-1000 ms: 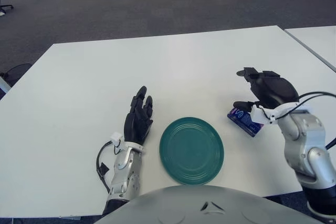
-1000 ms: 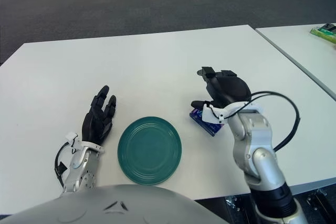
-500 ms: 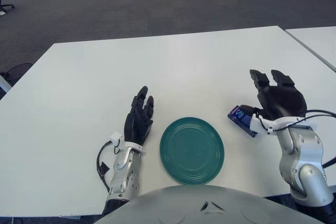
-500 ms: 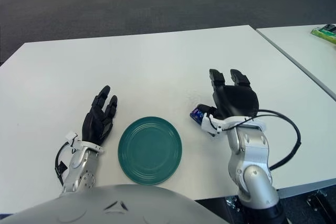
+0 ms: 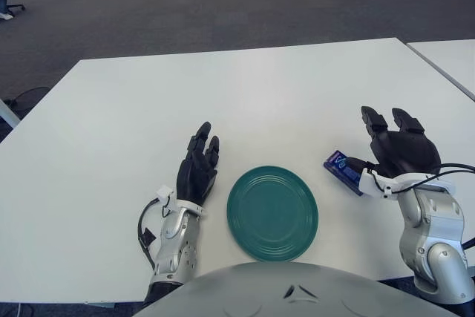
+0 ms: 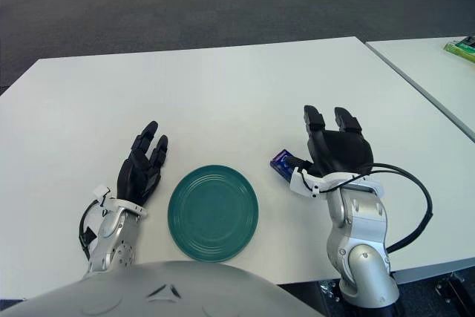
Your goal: Put the gum into the plate.
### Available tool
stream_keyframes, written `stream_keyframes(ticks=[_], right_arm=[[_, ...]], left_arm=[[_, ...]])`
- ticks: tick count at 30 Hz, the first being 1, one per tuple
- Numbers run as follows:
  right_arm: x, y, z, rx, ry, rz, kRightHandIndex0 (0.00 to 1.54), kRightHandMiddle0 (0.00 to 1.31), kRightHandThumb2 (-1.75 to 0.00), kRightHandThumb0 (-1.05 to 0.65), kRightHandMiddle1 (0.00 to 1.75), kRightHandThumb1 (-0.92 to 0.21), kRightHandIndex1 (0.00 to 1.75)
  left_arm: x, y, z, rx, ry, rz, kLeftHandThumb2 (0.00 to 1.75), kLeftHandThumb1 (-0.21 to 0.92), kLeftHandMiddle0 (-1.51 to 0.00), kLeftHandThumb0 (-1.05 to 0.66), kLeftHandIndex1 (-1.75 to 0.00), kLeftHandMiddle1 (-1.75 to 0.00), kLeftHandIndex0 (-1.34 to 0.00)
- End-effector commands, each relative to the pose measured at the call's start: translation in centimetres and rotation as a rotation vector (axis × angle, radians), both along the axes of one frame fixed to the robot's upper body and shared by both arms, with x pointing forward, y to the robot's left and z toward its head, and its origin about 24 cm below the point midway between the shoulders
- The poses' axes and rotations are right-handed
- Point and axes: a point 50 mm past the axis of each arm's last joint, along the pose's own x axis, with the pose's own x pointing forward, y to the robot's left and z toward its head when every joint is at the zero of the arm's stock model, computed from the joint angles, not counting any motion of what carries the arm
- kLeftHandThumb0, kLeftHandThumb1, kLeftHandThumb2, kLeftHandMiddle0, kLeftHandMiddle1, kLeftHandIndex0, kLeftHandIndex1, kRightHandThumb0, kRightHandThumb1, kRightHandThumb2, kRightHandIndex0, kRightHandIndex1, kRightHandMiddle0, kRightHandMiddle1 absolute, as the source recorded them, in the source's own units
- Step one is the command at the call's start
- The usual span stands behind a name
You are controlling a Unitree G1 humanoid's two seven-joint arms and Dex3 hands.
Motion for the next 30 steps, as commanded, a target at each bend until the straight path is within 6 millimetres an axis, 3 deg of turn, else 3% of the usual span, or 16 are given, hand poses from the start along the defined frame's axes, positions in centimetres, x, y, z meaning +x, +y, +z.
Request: stream_keyframes(ticks=[1,30], right_arm=[[-0.8,-0.1,-0.9,0.022,0.025,-0.032,0.04,0.01,-0.78,-1.05,0.00,-0.92,0.01],[-2.6,0.8,-3.7,0.116,0.105,-0.082,0.06,0.03,-0.79,-1.05,0.04,-0.92,0.00]], left_arm=[[-1.1,-0.7,-1.1,-0.030,0.087,0.017,0.95,0.92,0.00,-1.05,-0.32,0.00,0.00],[-1.3,-0.4,-0.6,-0.033,0.089,0.006,0.95,0.92,0.00,-1.05,-0.35,0.00,0.00]])
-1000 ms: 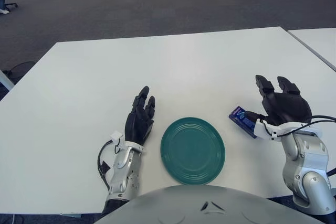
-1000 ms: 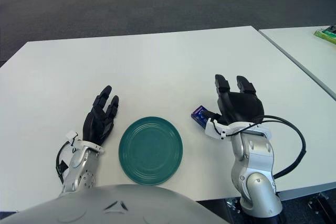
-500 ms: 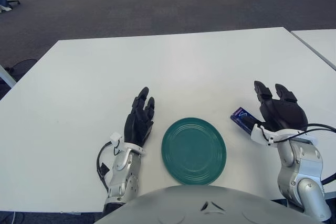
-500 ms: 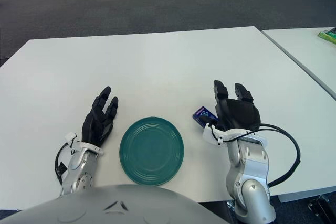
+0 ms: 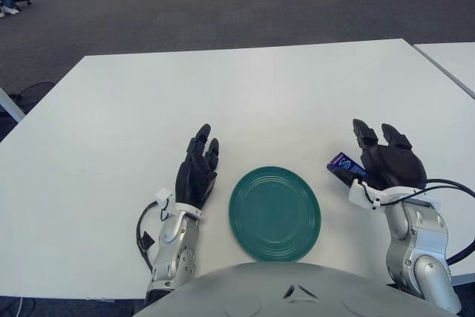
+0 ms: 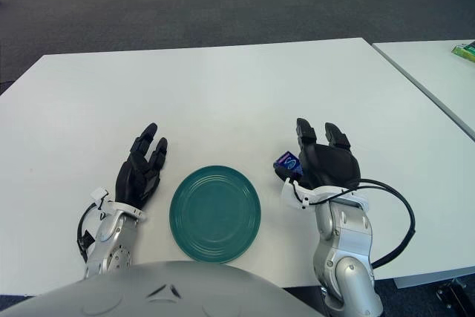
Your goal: Put the gum into the plate.
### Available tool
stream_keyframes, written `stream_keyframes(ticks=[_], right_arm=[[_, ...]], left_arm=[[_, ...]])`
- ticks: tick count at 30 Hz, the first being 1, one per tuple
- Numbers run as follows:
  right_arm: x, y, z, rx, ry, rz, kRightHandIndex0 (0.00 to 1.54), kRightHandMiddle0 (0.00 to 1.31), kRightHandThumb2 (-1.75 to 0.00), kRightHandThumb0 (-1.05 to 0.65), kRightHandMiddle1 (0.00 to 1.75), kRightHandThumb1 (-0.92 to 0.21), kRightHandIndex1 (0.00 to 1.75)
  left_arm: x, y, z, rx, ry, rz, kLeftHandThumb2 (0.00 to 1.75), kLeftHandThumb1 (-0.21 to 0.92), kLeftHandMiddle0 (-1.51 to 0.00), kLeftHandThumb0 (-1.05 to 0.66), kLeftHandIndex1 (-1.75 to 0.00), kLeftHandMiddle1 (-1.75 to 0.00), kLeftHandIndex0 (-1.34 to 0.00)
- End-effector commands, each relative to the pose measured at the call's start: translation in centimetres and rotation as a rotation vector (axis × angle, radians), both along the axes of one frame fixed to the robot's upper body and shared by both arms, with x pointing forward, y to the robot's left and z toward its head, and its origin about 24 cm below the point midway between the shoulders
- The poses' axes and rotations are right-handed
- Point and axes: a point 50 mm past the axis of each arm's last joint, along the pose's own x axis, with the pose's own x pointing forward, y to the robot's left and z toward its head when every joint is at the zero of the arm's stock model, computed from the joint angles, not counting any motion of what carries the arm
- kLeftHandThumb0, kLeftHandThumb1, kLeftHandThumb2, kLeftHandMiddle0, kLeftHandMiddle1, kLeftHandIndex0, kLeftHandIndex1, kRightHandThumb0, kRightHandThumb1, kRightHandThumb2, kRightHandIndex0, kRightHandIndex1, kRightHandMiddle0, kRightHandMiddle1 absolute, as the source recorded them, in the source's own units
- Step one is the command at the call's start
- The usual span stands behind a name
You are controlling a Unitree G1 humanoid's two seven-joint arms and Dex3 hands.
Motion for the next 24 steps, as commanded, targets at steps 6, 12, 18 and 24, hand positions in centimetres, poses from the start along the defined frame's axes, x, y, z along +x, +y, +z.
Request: stream_keyframes(ticks=[6,12,18,24], right_arm=[[-1.8,-0.3,-2.1,0.007,0.092,-0.063,0.05,0.02,-0.79,-1.05,0.05,-0.92,0.00],[-2.5,-0.7,-3.2,0.018,0.113,-0.101,0.04,0.02,-0.79,-1.05,0.05,-0.92,0.00],[-2.8,-0.9,-4.2,0.028,0.142,-0.131,0.05,0.03,-0.78,-1.05,0.07,-0.92,0.00],[-2.9,-1.1,-4.8,0.026,0.162,-0.145,0.05,0.01,-0.79,-1.05,0.09,-0.92,0.00]], left_arm=[[-0.7,-0.3,-0.9,-0.037,0.074,0.000,0.96,0.92,0.00,-1.05,-0.35,0.00,0.00],[-0.7,-0.3,-0.8,-0.050,0.078,-0.004,0.97,0.92,-0.01,-1.05,-0.37,0.00,0.00],[-0.7,-0.2,-0.7,-0.068,0.076,-0.003,0.96,0.92,-0.01,-1.05,-0.37,-0.01,0.00],[-0.7,-0.1,-0.6,-0.067,0.071,-0.006,0.95,0.92,-0.01,-1.05,-0.35,0.00,0.00]])
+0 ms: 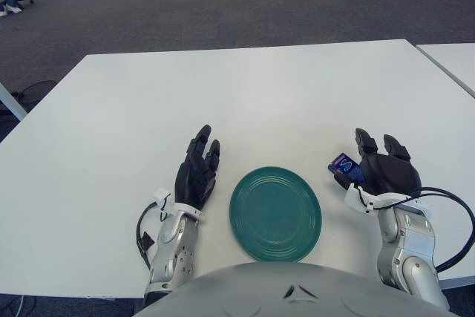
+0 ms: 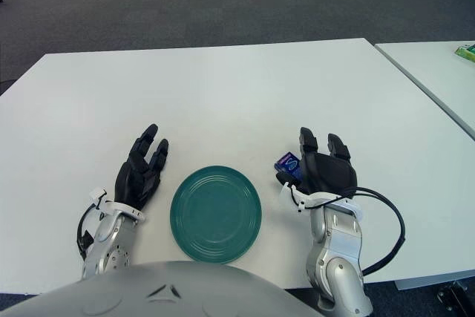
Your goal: Put the gum into the plate.
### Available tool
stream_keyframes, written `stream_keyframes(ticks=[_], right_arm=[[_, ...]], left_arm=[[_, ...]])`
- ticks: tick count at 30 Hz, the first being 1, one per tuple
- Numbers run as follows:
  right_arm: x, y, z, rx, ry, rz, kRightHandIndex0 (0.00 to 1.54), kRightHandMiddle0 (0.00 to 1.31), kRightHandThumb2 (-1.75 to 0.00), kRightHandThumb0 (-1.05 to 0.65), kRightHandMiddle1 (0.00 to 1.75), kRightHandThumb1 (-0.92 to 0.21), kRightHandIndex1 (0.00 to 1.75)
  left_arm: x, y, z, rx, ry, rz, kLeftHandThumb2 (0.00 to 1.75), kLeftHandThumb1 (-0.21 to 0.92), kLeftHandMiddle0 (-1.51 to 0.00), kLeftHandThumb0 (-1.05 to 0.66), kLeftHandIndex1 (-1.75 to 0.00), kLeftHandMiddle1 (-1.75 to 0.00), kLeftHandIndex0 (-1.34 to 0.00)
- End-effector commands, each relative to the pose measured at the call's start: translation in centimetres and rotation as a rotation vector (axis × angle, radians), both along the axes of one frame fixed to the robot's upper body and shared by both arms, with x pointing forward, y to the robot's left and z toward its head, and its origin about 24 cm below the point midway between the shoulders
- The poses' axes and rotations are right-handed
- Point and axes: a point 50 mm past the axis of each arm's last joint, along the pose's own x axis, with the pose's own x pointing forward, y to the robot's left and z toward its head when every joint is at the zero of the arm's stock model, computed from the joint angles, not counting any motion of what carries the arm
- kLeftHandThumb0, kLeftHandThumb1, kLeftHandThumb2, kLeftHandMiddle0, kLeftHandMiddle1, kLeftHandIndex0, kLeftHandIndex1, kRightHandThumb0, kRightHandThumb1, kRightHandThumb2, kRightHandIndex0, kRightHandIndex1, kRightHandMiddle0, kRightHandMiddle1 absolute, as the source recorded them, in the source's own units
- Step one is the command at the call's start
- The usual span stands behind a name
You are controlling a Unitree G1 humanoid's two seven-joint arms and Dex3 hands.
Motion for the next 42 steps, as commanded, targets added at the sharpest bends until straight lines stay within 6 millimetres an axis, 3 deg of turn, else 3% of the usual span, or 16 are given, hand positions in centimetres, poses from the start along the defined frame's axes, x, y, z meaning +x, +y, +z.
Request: stream_keyframes(ticks=[1,33,42], right_arm=[[-2.7,-0.6,-2.3,0.021,0.123,-0.060,0.05,0.01,-0.79,-1.05,0.09,-0.92,0.00],[-5.3,-2.3,-5.2,0.058,0.211,-0.166,0.07,0.00,-0.77,-1.05,0.08,-0.92,0.00],[-8.7,-2.5,-5.9,0.030,0.279,-0.164,0.10,0.00,-0.74,-1.05,0.11,-0.92,0.01]], left_arm=[[-0.7,-0.2,-0.9,-0.021,0.058,0.000,0.95,0.92,-0.01,-1.05,-0.35,0.00,0.00],[-1.0,0.4,-0.4,-0.032,0.060,-0.001,0.97,0.92,-0.04,-1.05,-0.37,-0.01,0.00],[-1.1,0.3,-0.1,-0.029,0.061,0.010,0.99,0.92,-0.05,-1.05,-0.39,-0.01,0.00]])
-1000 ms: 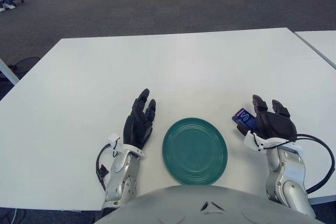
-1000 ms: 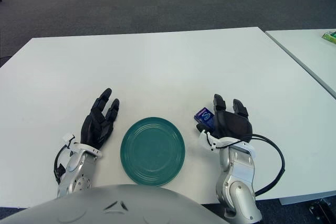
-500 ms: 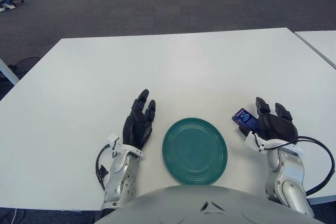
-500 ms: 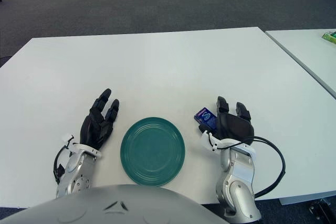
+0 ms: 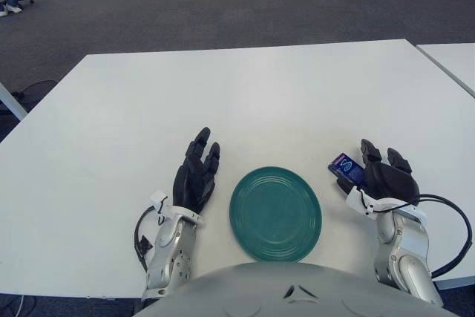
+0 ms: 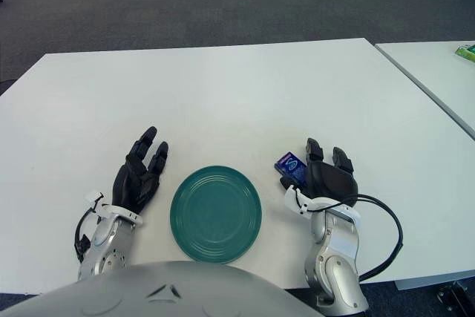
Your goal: Put the gum into the plate.
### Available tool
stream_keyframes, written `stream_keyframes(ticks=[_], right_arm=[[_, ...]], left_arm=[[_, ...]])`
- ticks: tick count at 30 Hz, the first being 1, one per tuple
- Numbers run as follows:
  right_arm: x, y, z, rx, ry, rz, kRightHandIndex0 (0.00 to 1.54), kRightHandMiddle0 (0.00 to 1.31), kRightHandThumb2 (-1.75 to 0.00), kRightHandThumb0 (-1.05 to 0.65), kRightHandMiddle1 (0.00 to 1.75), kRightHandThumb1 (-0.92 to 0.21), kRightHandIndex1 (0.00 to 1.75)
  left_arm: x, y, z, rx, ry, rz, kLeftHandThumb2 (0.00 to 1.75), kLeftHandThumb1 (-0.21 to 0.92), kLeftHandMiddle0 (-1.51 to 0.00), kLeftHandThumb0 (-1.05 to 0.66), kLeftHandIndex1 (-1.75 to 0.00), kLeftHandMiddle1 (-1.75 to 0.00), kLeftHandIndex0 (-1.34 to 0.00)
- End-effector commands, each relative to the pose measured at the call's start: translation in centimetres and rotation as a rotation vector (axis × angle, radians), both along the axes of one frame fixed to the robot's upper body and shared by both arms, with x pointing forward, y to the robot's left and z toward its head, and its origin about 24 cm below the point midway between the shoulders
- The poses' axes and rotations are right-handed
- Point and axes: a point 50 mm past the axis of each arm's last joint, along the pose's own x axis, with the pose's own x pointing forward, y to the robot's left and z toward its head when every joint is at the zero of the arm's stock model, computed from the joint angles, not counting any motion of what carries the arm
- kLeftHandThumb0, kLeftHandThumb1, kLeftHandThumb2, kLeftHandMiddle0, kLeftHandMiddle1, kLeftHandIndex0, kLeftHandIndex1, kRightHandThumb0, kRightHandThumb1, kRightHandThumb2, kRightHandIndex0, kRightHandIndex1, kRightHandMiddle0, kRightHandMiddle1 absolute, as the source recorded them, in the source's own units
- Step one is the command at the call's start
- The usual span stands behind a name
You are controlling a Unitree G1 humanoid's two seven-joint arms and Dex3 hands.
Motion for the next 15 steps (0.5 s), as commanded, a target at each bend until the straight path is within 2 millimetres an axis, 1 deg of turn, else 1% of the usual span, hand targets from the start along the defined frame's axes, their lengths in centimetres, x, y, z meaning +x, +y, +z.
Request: stream_keyframes(ticks=[1,8,15], right_arm=[[-8.7,-1.4,-3.7,-0.024,0.292,-0.067,0.11,0.00,-0.72,-1.05,0.11,-0.92,0.02],[-9.6,-1.5,-3.2,-0.048,0.332,-0.039,0.14,0.00,-0.69,-1.05,0.13,-0.92,0.02],[-10.7,-1.6,-2.5,-0.095,0.391,0.002,0.16,0.00,-0.71,-1.05,0.16,-0.92,0.01]], left_arm=[[-0.6,0.0,-0.3,0.003,0.049,0.011,1.00,0.92,-0.05,-1.05,-0.39,-0.01,0.00],[-0.8,-0.2,-0.3,0.013,0.044,0.000,1.01,0.92,-0.06,-1.05,-0.39,-0.01,0.00],[-1.0,-0.5,-0.1,-0.001,0.046,0.002,1.02,0.92,-0.06,-1.05,-0.39,-0.01,0.00]])
